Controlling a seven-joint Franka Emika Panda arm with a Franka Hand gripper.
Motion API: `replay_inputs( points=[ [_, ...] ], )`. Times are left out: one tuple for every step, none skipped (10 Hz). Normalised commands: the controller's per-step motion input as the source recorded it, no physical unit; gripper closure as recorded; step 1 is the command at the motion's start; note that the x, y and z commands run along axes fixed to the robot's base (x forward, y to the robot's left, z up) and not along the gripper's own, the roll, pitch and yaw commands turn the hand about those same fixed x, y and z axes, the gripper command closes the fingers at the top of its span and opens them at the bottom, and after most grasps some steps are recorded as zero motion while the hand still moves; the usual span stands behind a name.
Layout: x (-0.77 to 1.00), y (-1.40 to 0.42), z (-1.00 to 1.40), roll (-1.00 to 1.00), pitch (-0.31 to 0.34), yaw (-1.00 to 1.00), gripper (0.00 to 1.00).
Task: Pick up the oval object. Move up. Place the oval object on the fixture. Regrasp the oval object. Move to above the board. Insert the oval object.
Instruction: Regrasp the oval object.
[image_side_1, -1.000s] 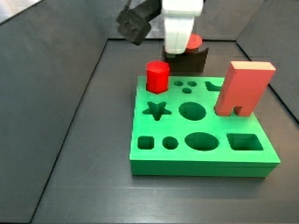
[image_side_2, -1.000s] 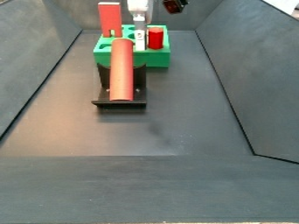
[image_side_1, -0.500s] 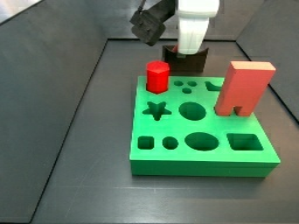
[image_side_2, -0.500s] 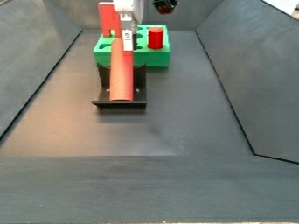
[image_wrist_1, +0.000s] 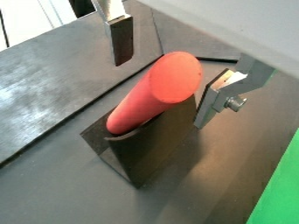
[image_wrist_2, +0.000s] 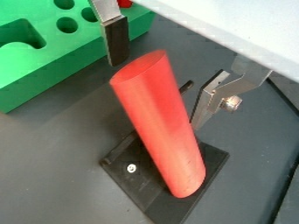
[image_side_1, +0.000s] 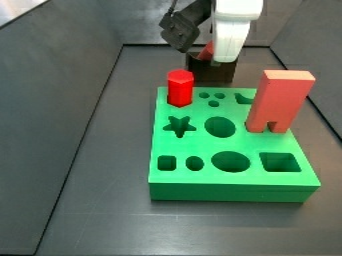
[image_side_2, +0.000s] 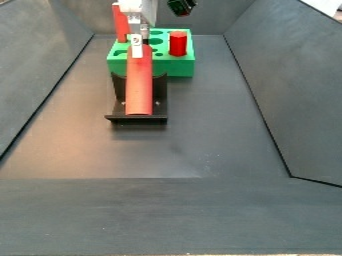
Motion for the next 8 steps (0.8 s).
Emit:
replay_inputs(
  points=[
    [0.17,-0.01,0.0,0.0,0.211,0.05,0.0],
    [0.14,-0.01,0.0,0.0,0.212,0.05,0.0],
    [0.08,-0.02,0.0,0.0,0.209,0.05,0.0],
    [0.08,-0.01,0.0,-0.01,0.206,0.05,0.0],
    [0.09,-0.01,0.0,-0.01,0.204,0.05,0.0],
    [0.09,-0.01,0.0,-0.01,0.204,0.05,0.0],
    [0.09,-0.01,0.0,-0.01,0.203,0.05,0.0],
    [0.09,-0.01,0.0,-0.01,0.203,0.05,0.0]
  ],
)
